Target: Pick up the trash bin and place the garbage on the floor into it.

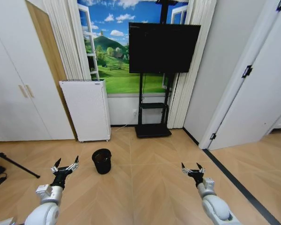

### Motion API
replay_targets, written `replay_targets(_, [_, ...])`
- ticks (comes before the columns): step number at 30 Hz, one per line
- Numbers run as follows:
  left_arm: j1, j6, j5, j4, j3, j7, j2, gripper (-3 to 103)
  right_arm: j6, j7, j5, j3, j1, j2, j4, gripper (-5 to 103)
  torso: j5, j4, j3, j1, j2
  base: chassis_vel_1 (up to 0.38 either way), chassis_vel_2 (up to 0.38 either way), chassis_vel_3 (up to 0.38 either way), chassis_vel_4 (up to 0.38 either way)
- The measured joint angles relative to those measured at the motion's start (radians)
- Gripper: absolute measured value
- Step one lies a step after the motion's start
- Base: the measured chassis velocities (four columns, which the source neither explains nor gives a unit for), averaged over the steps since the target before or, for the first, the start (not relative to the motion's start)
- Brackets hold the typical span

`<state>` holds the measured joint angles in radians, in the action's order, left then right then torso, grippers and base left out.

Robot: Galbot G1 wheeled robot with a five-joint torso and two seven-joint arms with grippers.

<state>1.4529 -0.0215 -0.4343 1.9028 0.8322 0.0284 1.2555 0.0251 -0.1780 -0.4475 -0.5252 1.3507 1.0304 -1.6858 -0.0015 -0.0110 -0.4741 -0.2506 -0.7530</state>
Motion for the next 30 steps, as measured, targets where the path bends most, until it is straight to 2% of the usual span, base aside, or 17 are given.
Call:
replay_targets(1, [0.000,0.000,0.000,0.000,0.000,0.000,0.000,100,0.000,0.000,0.000,0.000,0.000,0.000,0.000,100,-0.0006,0.0005,0.000,0.000,0.000,0.342,-0.324,-0.342,0.362])
replay_targets(2, [0.000,0.000,0.000,0.000,0.000,0.001,0.000,100,0.000,0.000,0.000,0.000,0.000,0.000,0.000,100,0.0039,-0.0003,0.000,0.000,0.000,0.356,-0.324,-0.373,0.320])
replay_targets(5, [0.000,0.000,0.000,0.000,0.000,0.000,0.000,100,0.000,0.000,0.000,0.000,0.001,0.000,0.000,100,0.0027,-0.0001,0.000,0.000,0.000,0.314,-0.303,-0.373,0.297])
replay_targets(6, [0.000,0.000,0.000,0.000,0.000,0.000,0.000,100,0.000,0.000,0.000,0.000,0.000,0.000,0.000,100,-0.0006,0.0005,0.001,0.001,0.000,0.250,-0.266,-0.275,0.238])
replay_targets(7, [0.000,0.000,0.000,0.000,0.000,0.000,0.000,100,0.000,0.000,0.000,0.000,0.000,0.000,0.000,100,-0.0006,0.0005,0.001,0.001,0.000,0.250,-0.266,-0.275,0.238])
replay_targets(8, [0.000,0.000,0.000,0.000,0.000,0.000,0.000,100,0.000,0.000,0.000,0.000,0.000,0.000,0.000,100,0.0023,0.0005,0.001,0.001,0.000,0.184,-0.063,-0.229,0.141])
replay_targets(9, [0.000,0.000,0.000,0.000,0.000,0.000,0.000,100,0.000,0.000,0.000,0.000,0.000,0.000,0.000,100,0.0027,-0.0009,0.001,0.001,0.000,0.184,-0.117,-0.176,0.141])
replay_targets(10, [0.000,0.000,0.000,0.000,0.000,0.000,0.000,100,0.000,0.000,0.000,0.000,0.000,0.000,0.000,100,0.0027,-0.0009,0.001,0.001,0.000,0.184,-0.117,-0.176,0.141])
replay_targets(12, [0.000,0.000,0.000,0.000,0.000,0.000,0.000,100,0.000,0.000,0.000,0.000,0.000,0.000,0.000,100,-0.0001,0.0001,0.001,0.001,0.000,-0.013,-0.034,-0.055,0.027])
replay_targets(13, [0.000,0.000,0.000,0.000,0.000,0.000,0.000,100,0.000,0.000,0.000,0.000,0.000,0.000,0.000,100,-0.0001,0.0001,0.001,0.001,0.000,-0.016,-0.034,-0.055,0.002])
replay_targets(14, [0.000,0.000,0.000,0.000,0.000,0.000,0.000,100,0.000,0.000,0.000,0.000,0.000,0.000,0.000,100,0.0025,0.0003,0.000,0.000,0.001,-0.044,0.044,0.040,-0.068])
replay_targets(16, [0.000,0.000,0.000,0.000,0.000,0.000,0.000,100,0.000,0.000,0.000,0.000,0.000,0.000,0.000,100,0.0024,0.0004,0.000,0.000,0.001,-0.044,0.079,0.080,-0.068])
replay_targets(18, [0.000,0.000,0.000,0.000,0.000,0.000,0.000,100,0.000,0.000,0.000,0.000,0.000,0.000,0.000,100,0.0007,0.0003,0.000,0.000,0.001,-0.067,0.071,0.096,-0.079])
replay_targets(20, [0.000,0.000,0.000,0.000,0.000,0.000,0.000,100,0.000,0.000,0.000,0.000,0.000,0.000,0.000,100,0.0021,0.0000,0.000,-0.001,0.001,-0.052,0.057,0.072,-0.070])
replay_targets(23, [0.000,0.000,0.000,0.000,0.000,0.000,0.000,100,0.000,0.000,0.000,0.000,0.000,0.000,0.000,100,0.0008,0.0001,0.000,0.000,0.001,0.000,0.000,0.000,0.000])
replay_targets(26, [0.000,0.000,0.000,0.000,0.000,0.000,0.000,100,0.000,0.000,0.000,0.000,0.000,0.000,0.000,100,0.0020,0.0003,0.000,0.000,0.001,0.058,-0.037,-0.035,0.046])
replay_targets(30, [0.000,0.000,0.000,0.000,0.000,0.000,0.000,100,0.000,0.000,0.000,0.000,0.000,0.000,0.000,100,0.0011,-0.0001,0.000,0.000,0.001,0.087,-0.118,-0.087,0.085])
